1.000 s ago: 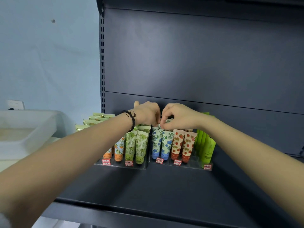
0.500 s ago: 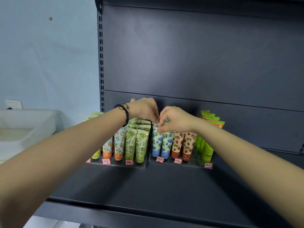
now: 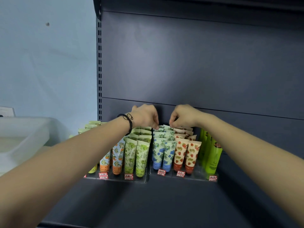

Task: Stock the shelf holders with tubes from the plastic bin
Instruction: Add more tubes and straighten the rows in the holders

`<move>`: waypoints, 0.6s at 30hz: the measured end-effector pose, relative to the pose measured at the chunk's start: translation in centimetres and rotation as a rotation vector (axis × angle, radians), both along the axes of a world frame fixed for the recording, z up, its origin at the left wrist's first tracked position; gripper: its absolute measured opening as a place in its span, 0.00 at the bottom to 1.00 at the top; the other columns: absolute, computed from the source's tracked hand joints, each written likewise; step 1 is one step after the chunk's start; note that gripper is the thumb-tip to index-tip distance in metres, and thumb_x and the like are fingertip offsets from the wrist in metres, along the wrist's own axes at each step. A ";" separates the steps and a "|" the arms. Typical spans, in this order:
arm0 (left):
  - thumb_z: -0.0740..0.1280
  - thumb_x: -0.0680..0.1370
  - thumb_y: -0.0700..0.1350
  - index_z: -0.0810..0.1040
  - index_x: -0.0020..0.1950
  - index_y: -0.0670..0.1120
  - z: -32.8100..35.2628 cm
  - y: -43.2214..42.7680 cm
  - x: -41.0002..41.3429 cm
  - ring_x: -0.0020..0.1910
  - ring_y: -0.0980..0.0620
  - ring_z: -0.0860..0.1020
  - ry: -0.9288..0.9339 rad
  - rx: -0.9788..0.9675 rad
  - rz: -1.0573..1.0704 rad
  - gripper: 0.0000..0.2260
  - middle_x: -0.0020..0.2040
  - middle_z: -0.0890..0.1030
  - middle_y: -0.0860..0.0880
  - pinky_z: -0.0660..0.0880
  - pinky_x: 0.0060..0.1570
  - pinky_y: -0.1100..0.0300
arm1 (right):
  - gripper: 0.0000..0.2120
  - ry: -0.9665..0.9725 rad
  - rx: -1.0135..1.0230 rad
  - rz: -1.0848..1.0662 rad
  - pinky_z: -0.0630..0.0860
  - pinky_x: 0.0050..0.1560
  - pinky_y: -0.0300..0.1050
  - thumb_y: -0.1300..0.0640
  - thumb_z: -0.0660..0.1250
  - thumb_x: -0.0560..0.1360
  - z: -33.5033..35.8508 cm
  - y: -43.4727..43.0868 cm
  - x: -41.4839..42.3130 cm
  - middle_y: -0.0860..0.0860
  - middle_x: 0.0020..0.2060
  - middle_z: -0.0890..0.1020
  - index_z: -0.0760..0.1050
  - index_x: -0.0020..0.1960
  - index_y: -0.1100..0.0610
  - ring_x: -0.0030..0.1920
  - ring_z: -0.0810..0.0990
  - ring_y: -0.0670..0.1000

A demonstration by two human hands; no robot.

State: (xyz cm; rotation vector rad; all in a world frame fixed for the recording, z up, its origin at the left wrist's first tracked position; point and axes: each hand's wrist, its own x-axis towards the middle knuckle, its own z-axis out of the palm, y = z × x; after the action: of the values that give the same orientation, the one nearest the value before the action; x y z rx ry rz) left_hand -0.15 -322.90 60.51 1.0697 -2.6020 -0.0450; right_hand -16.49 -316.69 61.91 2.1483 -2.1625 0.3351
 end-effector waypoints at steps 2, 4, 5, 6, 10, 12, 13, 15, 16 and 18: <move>0.73 0.71 0.53 0.84 0.51 0.52 -0.1 -0.1 -0.4 0.55 0.55 0.73 0.000 0.000 -0.002 0.11 0.50 0.83 0.56 0.58 0.57 0.49 | 0.04 -0.017 -0.010 -0.001 0.79 0.52 0.46 0.56 0.73 0.70 -0.4 -0.6 0.1 0.47 0.44 0.85 0.84 0.45 0.54 0.47 0.81 0.46; 0.73 0.71 0.52 0.84 0.50 0.52 -0.1 -0.1 -0.6 0.56 0.55 0.73 -0.008 0.005 -0.004 0.10 0.49 0.83 0.56 0.57 0.54 0.50 | 0.05 -0.006 0.023 -0.015 0.79 0.53 0.50 0.54 0.73 0.69 -0.7 -0.9 0.2 0.48 0.44 0.85 0.84 0.44 0.54 0.47 0.82 0.48; 0.73 0.71 0.51 0.84 0.49 0.52 -0.2 -0.1 -0.7 0.55 0.55 0.73 -0.015 0.006 -0.005 0.09 0.49 0.83 0.56 0.57 0.53 0.51 | 0.06 0.007 0.041 -0.024 0.80 0.53 0.52 0.54 0.73 0.69 -0.9 -1.1 0.2 0.48 0.44 0.85 0.84 0.44 0.54 0.47 0.81 0.49; 0.73 0.71 0.50 0.84 0.49 0.52 -0.3 -0.1 -0.7 0.55 0.55 0.74 -0.022 0.005 -0.004 0.08 0.49 0.83 0.56 0.56 0.52 0.51 | 0.05 0.015 0.051 -0.029 0.80 0.53 0.53 0.54 0.73 0.70 -1.0 -1.2 0.3 0.48 0.44 0.85 0.84 0.44 0.54 0.48 0.81 0.49; 0.72 0.72 0.50 0.84 0.49 0.52 -0.3 0.1 -0.8 0.55 0.54 0.74 -0.037 0.001 0.010 0.08 0.50 0.83 0.55 0.56 0.52 0.50 | 0.03 0.010 0.062 -0.022 0.80 0.53 0.52 0.54 0.73 0.70 -0.9 -1.1 0.6 0.48 0.44 0.85 0.84 0.41 0.53 0.47 0.81 0.50; 0.70 0.73 0.52 0.83 0.51 0.53 0.1 0.0 -0.8 0.57 0.54 0.73 -0.006 -0.005 0.034 0.08 0.52 0.82 0.56 0.58 0.56 0.49 | 0.04 -0.004 0.054 -0.027 0.79 0.54 0.50 0.54 0.72 0.71 -0.5 -1.0 0.5 0.49 0.45 0.85 0.83 0.43 0.54 0.48 0.81 0.50; 0.70 0.74 0.51 0.83 0.51 0.54 0.3 -0.2 -0.8 0.58 0.53 0.73 0.032 -0.014 0.048 0.08 0.52 0.82 0.56 0.59 0.58 0.49 | 0.05 -0.012 0.035 -0.031 0.79 0.54 0.49 0.54 0.72 0.71 -0.2 -1.1 0.5 0.50 0.46 0.85 0.84 0.45 0.55 0.49 0.81 0.50; 0.70 0.74 0.50 0.83 0.50 0.53 0.8 -0.7 -0.8 0.59 0.52 0.74 0.087 -0.026 0.073 0.07 0.52 0.82 0.55 0.59 0.61 0.49 | 0.07 -0.044 -0.007 -0.044 0.78 0.55 0.47 0.55 0.72 0.71 0.3 -1.5 0.3 0.51 0.48 0.85 0.84 0.48 0.56 0.51 0.81 0.51; 0.70 0.73 0.49 0.83 0.50 0.53 0.9 -1.0 -0.9 0.59 0.52 0.74 0.080 -0.021 0.082 0.07 0.53 0.82 0.55 0.59 0.62 0.49 | 0.08 -0.052 -0.011 -0.053 0.78 0.54 0.47 0.56 0.72 0.71 0.3 -1.7 0.3 0.51 0.48 0.85 0.84 0.48 0.57 0.51 0.81 0.51; 0.71 0.73 0.50 0.83 0.52 0.53 0.7 -1.2 -1.1 0.60 0.52 0.74 0.020 0.015 0.084 0.09 0.54 0.82 0.55 0.59 0.63 0.49 | 0.09 -0.032 0.020 -0.078 0.78 0.54 0.46 0.54 0.73 0.70 0.0 -2.1 0.3 0.50 0.48 0.85 0.84 0.49 0.57 0.51 0.81 0.51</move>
State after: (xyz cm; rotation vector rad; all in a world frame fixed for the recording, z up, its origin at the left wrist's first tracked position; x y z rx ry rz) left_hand -1.28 -324.14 61.18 1.1772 -2.5400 -0.0554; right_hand -16.17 -318.83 61.94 2.0753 -2.2695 0.3466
